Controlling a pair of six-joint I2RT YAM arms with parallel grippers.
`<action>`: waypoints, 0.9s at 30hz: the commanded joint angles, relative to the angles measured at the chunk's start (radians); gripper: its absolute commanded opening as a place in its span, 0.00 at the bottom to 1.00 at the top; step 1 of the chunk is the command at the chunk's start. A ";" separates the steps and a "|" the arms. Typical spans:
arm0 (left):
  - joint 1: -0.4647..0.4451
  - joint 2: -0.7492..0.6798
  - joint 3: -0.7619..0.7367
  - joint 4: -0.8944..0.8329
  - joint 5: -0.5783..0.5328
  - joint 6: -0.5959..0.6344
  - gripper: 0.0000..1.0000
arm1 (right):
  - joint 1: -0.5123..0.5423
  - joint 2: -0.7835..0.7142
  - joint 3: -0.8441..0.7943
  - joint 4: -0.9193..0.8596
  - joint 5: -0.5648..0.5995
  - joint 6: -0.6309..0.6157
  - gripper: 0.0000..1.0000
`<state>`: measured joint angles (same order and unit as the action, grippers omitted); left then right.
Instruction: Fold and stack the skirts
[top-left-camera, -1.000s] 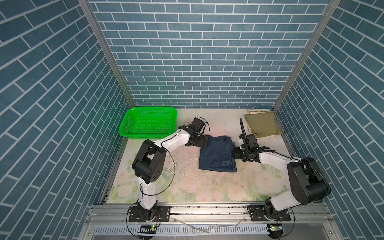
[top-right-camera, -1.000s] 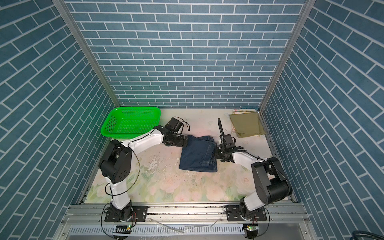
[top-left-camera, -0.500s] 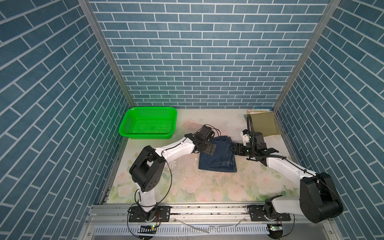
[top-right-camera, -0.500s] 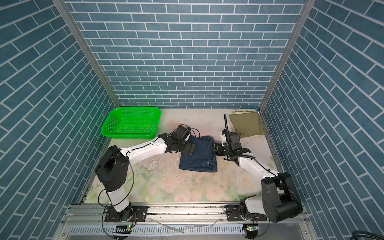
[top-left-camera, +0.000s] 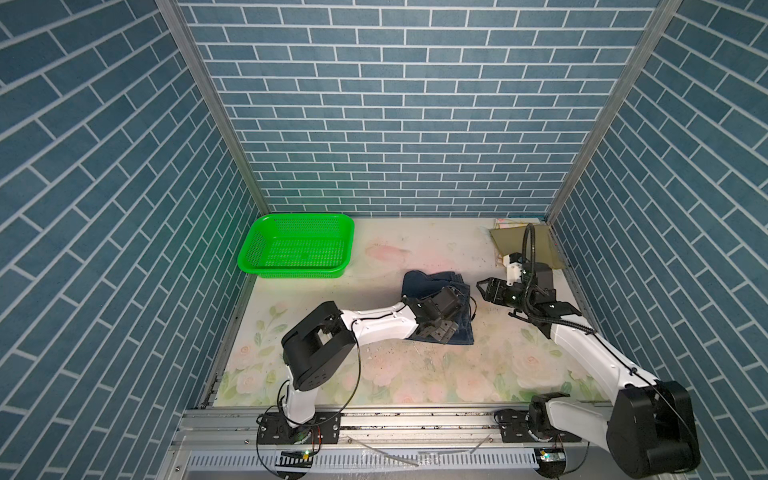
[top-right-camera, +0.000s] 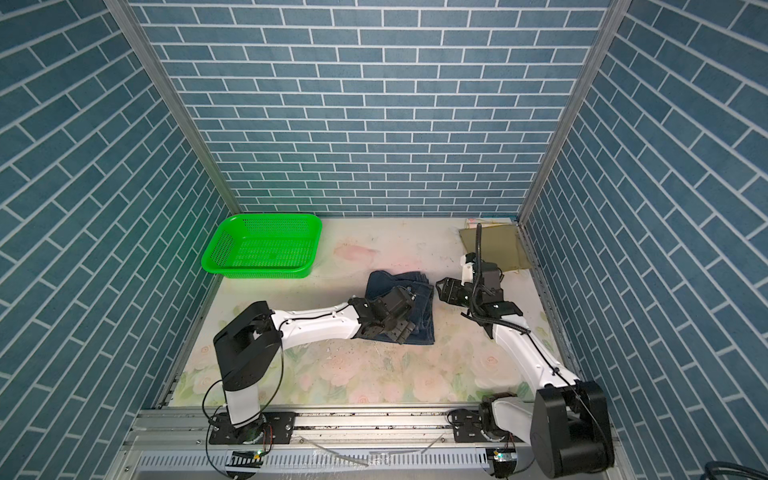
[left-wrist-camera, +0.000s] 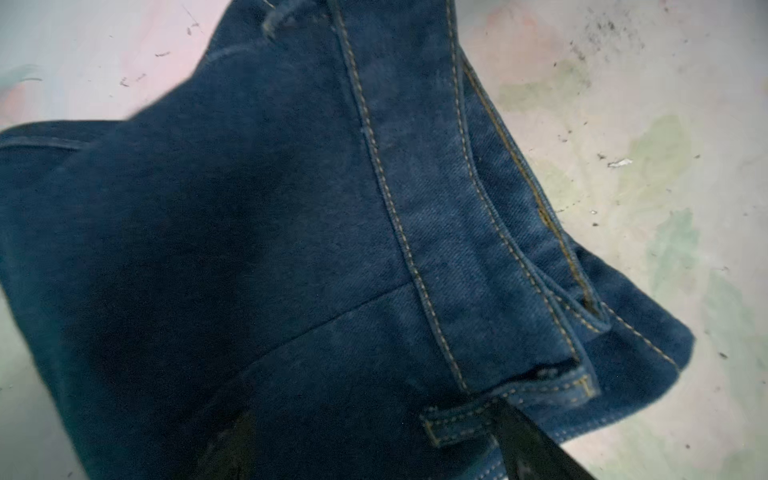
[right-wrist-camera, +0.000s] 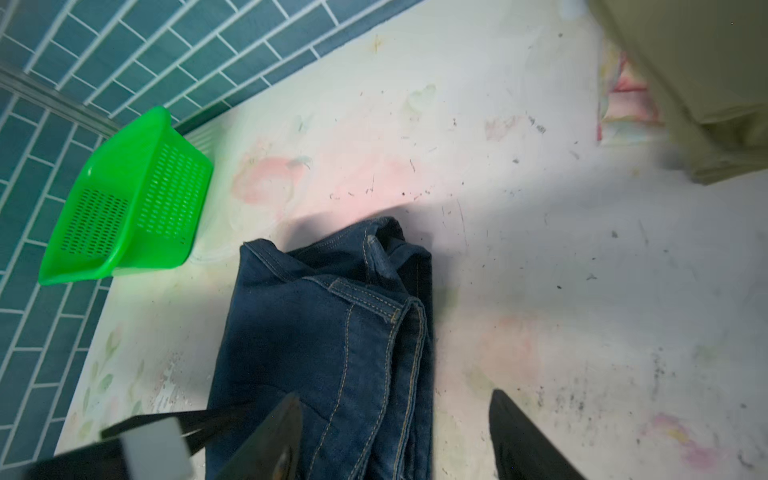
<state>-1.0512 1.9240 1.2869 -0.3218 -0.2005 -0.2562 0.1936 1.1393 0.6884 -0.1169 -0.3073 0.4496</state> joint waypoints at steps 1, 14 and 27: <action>-0.025 0.054 0.032 0.010 -0.029 -0.021 0.91 | -0.012 -0.025 -0.033 -0.063 -0.013 0.005 0.75; 0.003 -0.239 -0.120 0.044 0.021 -0.031 0.94 | -0.014 0.136 0.037 0.059 -0.138 -0.072 0.91; 0.249 -0.409 -0.280 0.045 0.240 -0.103 0.96 | -0.002 0.497 0.261 0.000 -0.210 -0.287 0.96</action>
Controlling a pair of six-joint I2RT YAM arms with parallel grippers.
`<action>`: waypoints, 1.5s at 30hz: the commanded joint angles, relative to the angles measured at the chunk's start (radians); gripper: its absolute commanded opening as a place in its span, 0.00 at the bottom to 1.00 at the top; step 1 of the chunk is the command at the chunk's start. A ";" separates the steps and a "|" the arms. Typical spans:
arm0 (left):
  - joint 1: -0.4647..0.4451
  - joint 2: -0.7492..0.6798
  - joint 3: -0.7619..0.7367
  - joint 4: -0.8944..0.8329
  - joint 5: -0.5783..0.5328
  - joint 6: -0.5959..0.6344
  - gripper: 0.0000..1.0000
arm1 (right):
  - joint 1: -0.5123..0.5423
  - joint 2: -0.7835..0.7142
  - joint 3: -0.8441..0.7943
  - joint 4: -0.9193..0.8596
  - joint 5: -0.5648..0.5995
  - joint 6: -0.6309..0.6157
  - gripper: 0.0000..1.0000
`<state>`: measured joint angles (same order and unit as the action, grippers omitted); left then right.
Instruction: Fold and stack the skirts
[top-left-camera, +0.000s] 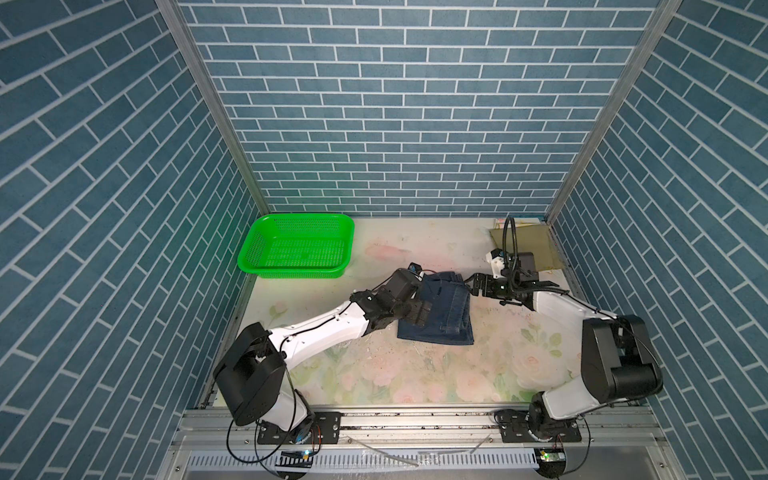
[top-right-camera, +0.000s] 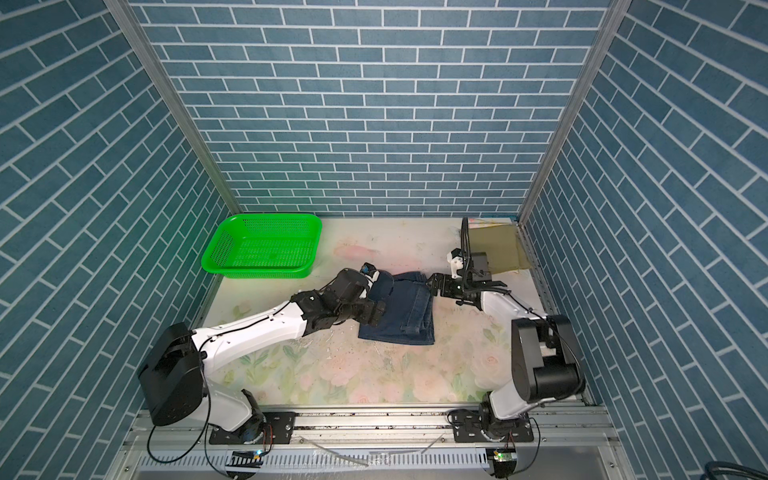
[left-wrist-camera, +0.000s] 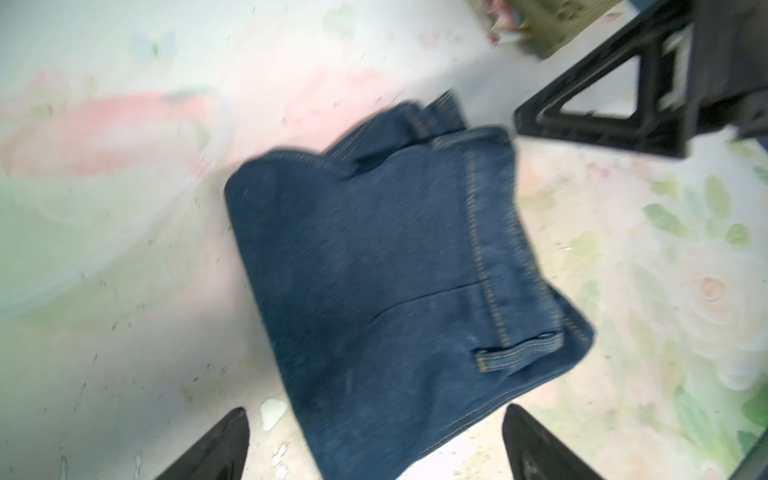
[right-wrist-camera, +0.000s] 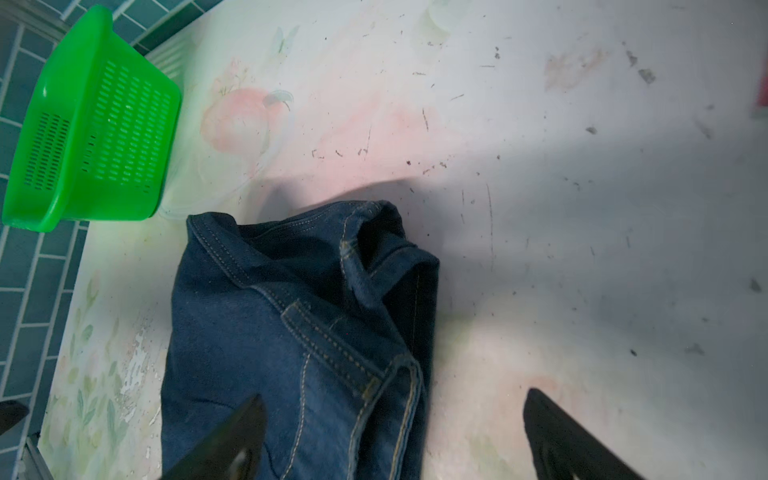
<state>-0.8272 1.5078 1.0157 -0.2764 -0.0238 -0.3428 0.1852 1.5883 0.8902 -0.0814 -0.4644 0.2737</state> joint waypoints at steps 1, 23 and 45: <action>0.032 0.019 0.000 -0.006 0.067 -0.013 0.96 | 0.007 0.073 0.079 -0.051 -0.063 -0.133 0.96; 0.179 0.360 0.196 -0.046 0.133 -0.034 0.97 | 0.142 0.445 0.497 -0.475 -0.020 -0.352 0.97; 0.247 0.410 0.152 0.125 0.259 -0.051 0.93 | 0.214 0.227 0.402 -0.263 0.183 -0.262 0.00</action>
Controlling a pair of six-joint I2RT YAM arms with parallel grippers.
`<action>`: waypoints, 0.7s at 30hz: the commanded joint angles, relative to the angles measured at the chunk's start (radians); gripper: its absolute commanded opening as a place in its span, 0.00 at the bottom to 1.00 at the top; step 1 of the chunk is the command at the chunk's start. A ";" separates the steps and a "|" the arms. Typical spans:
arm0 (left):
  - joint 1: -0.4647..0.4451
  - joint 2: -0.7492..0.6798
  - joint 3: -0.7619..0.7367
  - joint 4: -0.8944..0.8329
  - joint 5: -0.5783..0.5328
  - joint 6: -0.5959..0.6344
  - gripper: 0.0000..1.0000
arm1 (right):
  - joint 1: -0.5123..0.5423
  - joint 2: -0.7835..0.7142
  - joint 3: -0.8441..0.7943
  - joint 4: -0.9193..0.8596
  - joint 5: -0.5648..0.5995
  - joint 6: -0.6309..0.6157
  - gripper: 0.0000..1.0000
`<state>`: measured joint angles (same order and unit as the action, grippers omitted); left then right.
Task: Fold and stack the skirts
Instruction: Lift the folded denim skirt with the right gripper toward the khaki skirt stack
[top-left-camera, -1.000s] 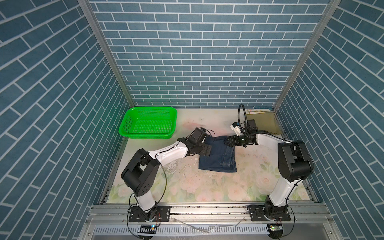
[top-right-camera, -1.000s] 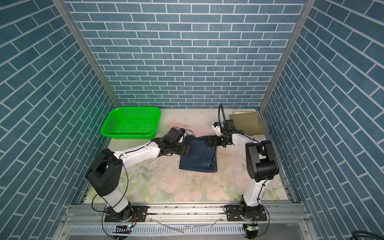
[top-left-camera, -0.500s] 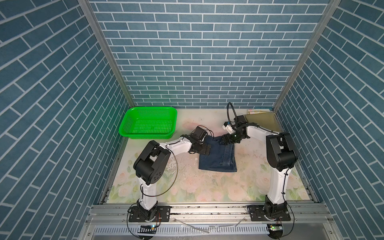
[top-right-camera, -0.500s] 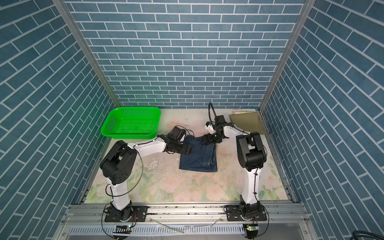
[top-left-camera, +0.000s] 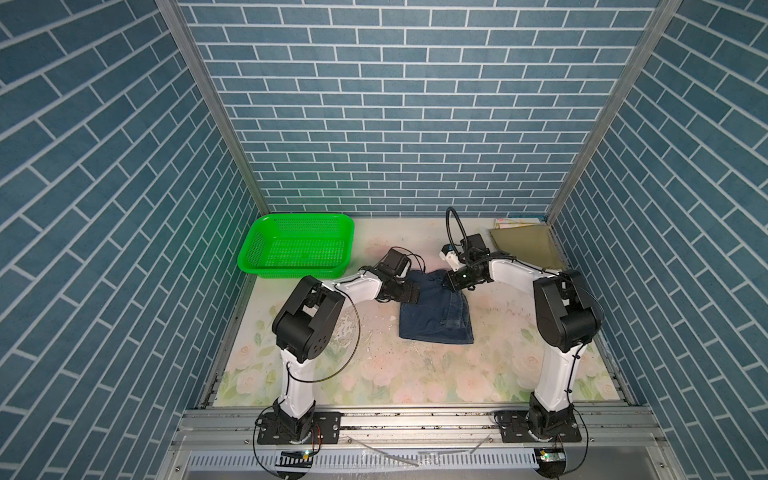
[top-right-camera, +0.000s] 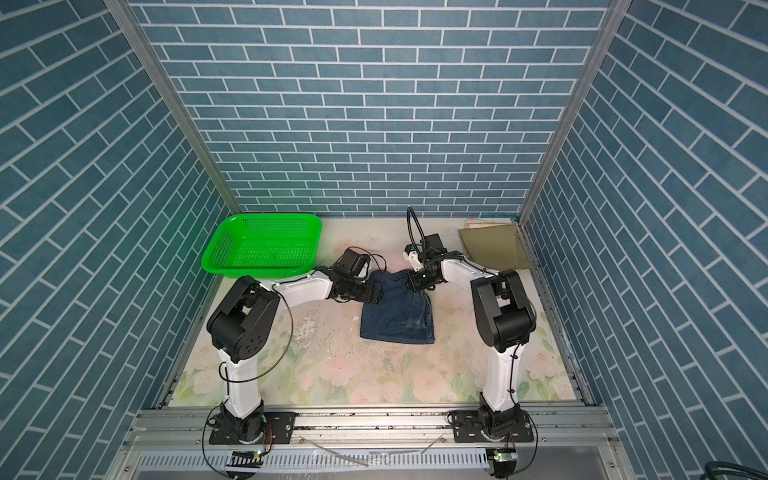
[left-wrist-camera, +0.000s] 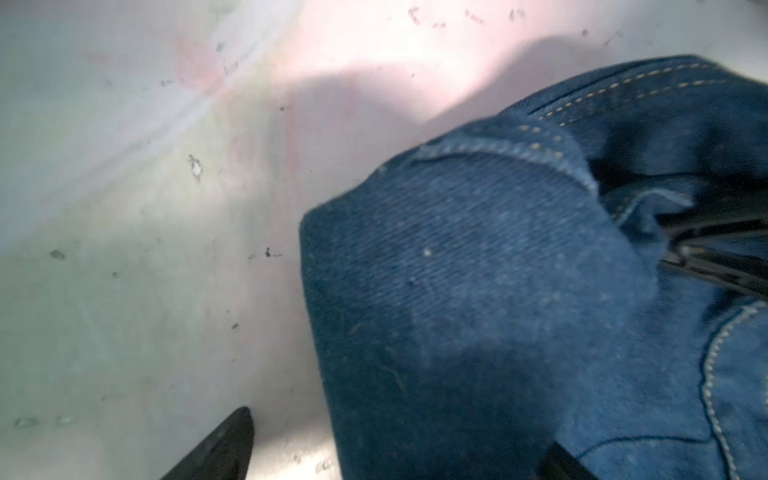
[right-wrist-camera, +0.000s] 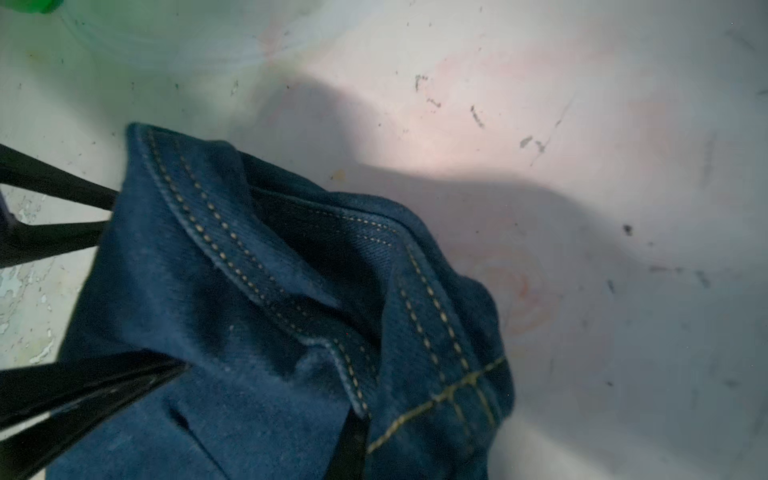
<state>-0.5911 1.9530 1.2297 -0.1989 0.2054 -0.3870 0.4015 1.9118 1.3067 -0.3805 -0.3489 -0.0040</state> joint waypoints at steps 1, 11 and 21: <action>0.013 -0.053 -0.086 0.073 0.033 -0.009 0.93 | -0.003 -0.117 -0.007 0.024 0.083 0.021 0.00; 0.016 -0.207 -0.281 0.322 0.071 -0.063 0.93 | -0.007 -0.217 0.075 -0.064 0.321 0.052 0.00; 0.017 -0.192 -0.300 0.364 0.115 -0.071 0.93 | -0.086 -0.181 0.274 -0.168 0.388 0.021 0.00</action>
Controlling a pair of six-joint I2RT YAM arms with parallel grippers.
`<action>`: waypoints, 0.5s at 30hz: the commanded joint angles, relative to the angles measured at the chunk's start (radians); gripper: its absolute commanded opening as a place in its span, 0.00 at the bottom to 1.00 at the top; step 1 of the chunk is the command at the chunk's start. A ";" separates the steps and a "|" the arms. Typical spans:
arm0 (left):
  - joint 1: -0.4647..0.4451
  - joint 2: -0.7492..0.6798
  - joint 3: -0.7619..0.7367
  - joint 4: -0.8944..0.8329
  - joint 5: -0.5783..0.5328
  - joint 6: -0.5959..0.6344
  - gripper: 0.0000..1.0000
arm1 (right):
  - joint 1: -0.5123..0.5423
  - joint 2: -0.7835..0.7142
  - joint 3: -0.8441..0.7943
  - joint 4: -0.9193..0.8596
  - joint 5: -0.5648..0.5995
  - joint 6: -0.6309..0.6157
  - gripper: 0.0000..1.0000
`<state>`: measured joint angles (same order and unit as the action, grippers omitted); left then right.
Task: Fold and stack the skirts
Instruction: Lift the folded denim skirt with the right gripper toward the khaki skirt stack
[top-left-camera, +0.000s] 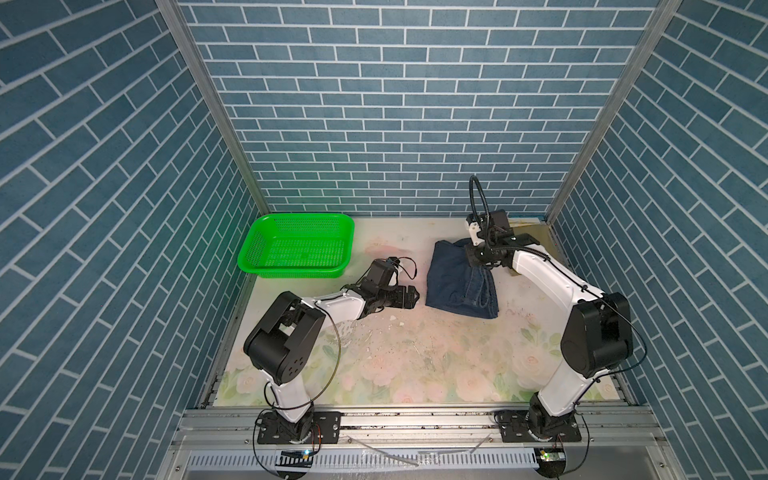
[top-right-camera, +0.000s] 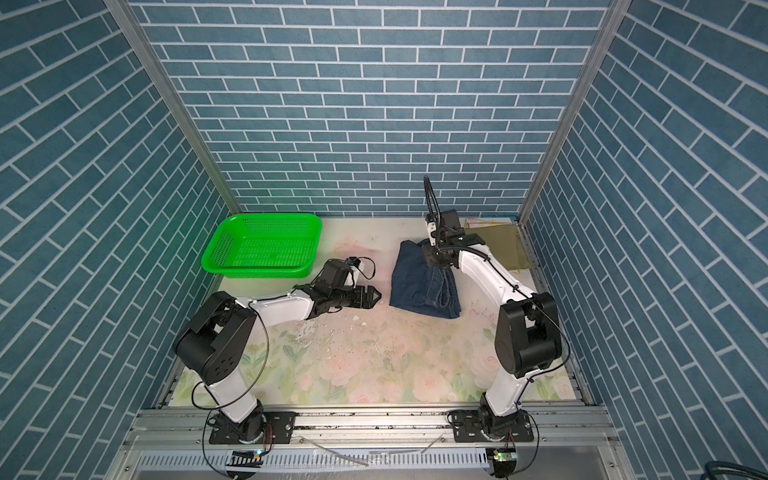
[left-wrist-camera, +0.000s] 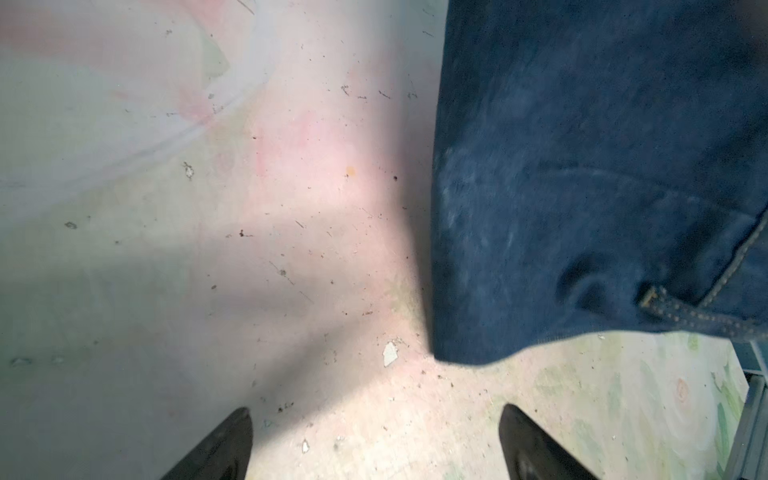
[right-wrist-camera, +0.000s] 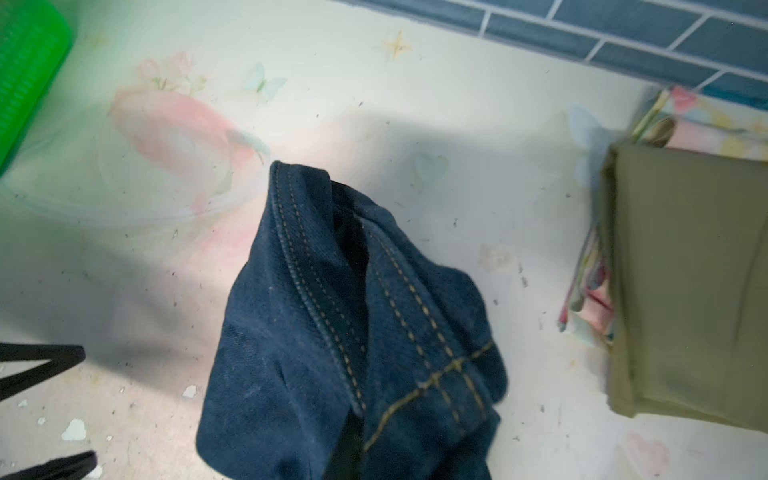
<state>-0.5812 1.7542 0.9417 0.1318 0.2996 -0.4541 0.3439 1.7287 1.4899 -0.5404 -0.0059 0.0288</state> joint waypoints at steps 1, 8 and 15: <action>0.006 0.011 -0.013 0.037 0.025 -0.004 0.93 | -0.040 0.006 0.112 -0.009 0.037 0.001 0.00; 0.006 0.038 -0.009 0.051 0.038 -0.010 0.93 | -0.075 0.096 0.277 -0.024 0.052 0.113 0.00; 0.006 0.060 -0.010 0.065 0.050 -0.018 0.93 | -0.088 0.224 0.483 -0.013 0.119 0.232 0.00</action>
<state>-0.5808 1.8008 0.9417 0.1783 0.3378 -0.4652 0.2615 1.9297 1.8671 -0.5793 0.0612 0.1719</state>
